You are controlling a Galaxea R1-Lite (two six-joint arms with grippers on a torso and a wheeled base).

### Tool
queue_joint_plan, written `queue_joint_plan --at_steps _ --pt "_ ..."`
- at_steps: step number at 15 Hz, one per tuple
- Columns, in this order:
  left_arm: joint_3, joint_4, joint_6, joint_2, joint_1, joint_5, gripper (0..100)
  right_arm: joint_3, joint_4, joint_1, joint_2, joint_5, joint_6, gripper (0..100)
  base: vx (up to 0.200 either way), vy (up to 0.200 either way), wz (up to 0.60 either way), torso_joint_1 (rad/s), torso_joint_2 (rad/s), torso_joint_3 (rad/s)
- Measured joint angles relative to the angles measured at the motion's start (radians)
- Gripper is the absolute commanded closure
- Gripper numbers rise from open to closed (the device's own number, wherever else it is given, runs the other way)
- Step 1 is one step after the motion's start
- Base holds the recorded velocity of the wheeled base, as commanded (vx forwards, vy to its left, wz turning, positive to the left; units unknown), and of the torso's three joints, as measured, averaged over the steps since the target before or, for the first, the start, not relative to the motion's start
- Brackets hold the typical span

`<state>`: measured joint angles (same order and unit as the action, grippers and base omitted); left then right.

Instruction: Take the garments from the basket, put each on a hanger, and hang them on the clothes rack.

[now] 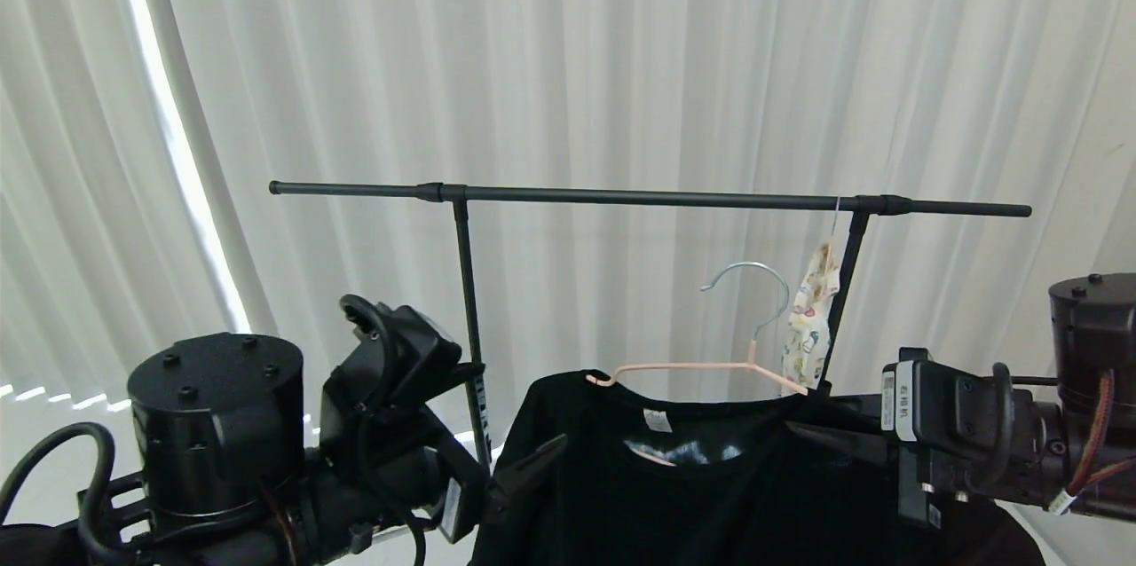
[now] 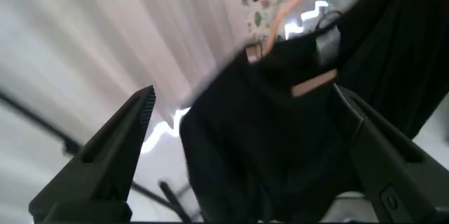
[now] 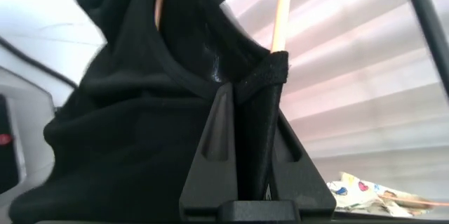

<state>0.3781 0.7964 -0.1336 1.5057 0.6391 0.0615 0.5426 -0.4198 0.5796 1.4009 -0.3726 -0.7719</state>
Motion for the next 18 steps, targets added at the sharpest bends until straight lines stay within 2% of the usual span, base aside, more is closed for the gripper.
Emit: queue_joint_plan --at_steps 2,3,5,7,11,16,17,18 --pt "-0.074 -0.013 0.025 -0.027 -0.032 -0.087 0 -0.004 -0.014 -0.001 -0.002 0.000 0.000 100 0.000 0.000 0.00 0.000 0.00 0.000" --pt "-0.120 -0.017 0.018 -0.036 -0.052 -0.104 0 -0.004 -0.015 -0.001 -0.003 0.000 0.000 100 0.000 0.000 0.00 0.000 0.00 0.000" --pt "-0.190 -0.025 0.007 -0.049 -0.075 -0.091 0 -0.004 -0.027 -0.001 -0.003 0.000 -0.001 100 0.000 0.000 0.00 0.000 0.00 0.000" --pt "-0.231 -0.024 0.005 -0.044 -0.089 -0.029 0 -0.004 -0.047 0.001 -0.010 -0.001 -0.001 100 0.000 0.000 0.00 0.000 0.00 0.000" --pt "-0.221 -0.004 0.005 0.047 -0.127 -0.007 0 -0.023 -0.050 0.014 -0.065 -0.008 -0.001 100 0.000 0.000 0.00 0.000 0.00 0.000" --pt "-0.165 0.116 0.009 0.180 -0.169 0.024 0 -0.062 -0.044 0.085 -0.164 -0.003 -0.001 100 0.000 0.000 0.00 0.000 0.00 0.000" --pt "-0.166 0.140 0.007 0.192 -0.169 0.070 100 -0.066 -0.044 0.091 -0.176 -0.002 -0.001 100 0.000 0.000 0.00 0.000 0.00 0.000" --pt "-0.177 0.163 -0.008 0.200 -0.165 0.099 100 -0.069 -0.044 0.095 -0.183 -0.002 -0.001 100 0.000 0.000 0.00 0.000 0.00 0.000"
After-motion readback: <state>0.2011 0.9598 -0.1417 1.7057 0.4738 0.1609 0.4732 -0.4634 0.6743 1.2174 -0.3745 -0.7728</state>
